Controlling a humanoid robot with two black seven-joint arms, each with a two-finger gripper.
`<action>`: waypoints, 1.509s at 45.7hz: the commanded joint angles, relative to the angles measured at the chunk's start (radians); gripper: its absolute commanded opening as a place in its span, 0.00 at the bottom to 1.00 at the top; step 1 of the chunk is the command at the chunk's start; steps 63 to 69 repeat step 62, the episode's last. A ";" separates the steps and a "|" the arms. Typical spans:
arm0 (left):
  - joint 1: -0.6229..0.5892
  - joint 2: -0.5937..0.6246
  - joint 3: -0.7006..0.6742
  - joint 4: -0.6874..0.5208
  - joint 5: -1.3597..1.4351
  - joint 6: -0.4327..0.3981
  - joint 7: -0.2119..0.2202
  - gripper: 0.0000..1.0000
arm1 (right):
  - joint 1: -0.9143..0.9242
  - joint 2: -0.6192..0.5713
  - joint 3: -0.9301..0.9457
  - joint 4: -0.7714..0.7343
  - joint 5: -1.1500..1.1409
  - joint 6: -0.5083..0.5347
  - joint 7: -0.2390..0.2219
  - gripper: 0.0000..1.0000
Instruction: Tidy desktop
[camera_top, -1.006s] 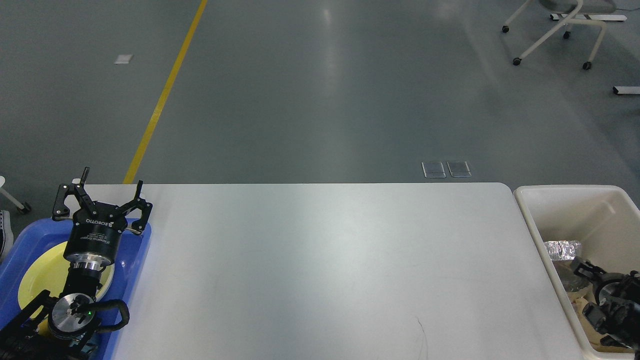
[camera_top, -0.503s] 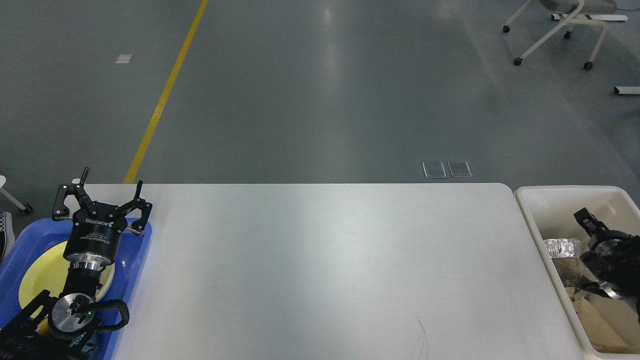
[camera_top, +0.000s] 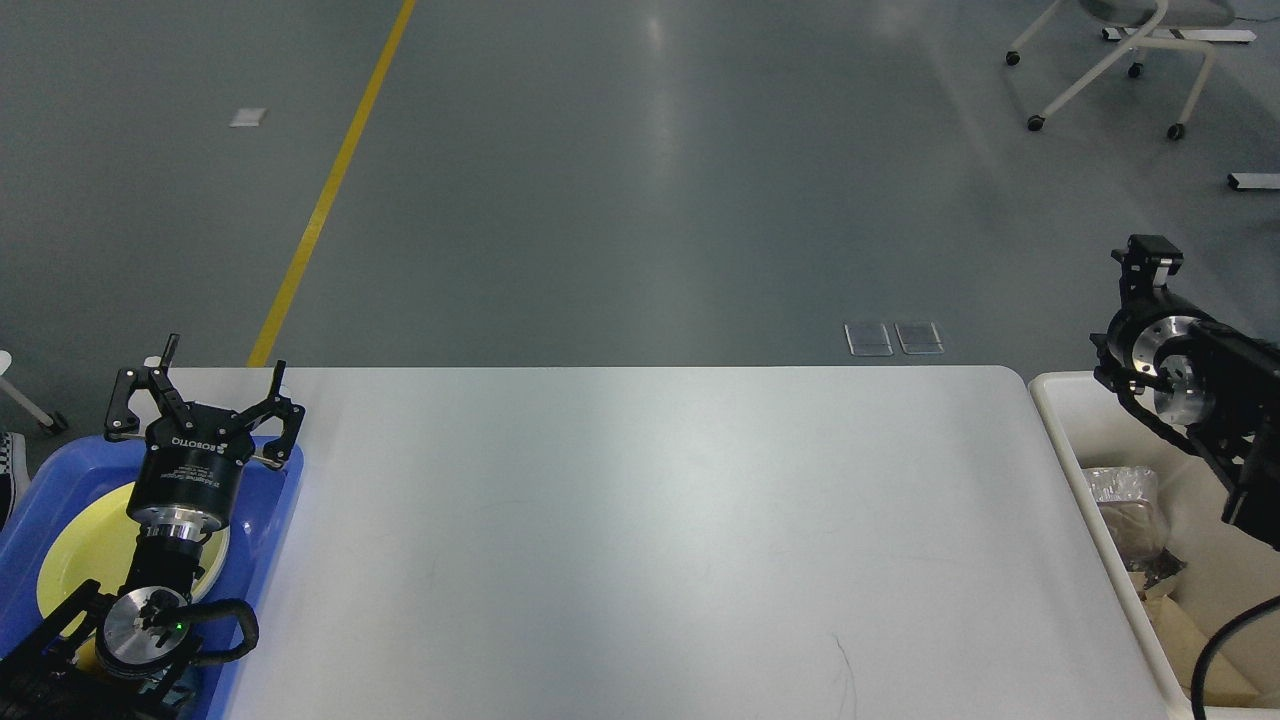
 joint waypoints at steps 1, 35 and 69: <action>0.000 0.000 0.000 0.000 0.000 0.000 0.000 0.96 | -0.124 0.006 0.286 0.134 -0.025 0.003 0.001 1.00; 0.000 0.000 0.000 0.000 0.000 0.000 0.000 0.96 | -0.666 0.184 0.652 0.451 -0.105 0.313 0.444 1.00; 0.000 0.000 0.000 0.000 0.000 0.000 0.000 0.96 | -0.683 0.198 0.654 0.520 -0.101 0.316 0.444 1.00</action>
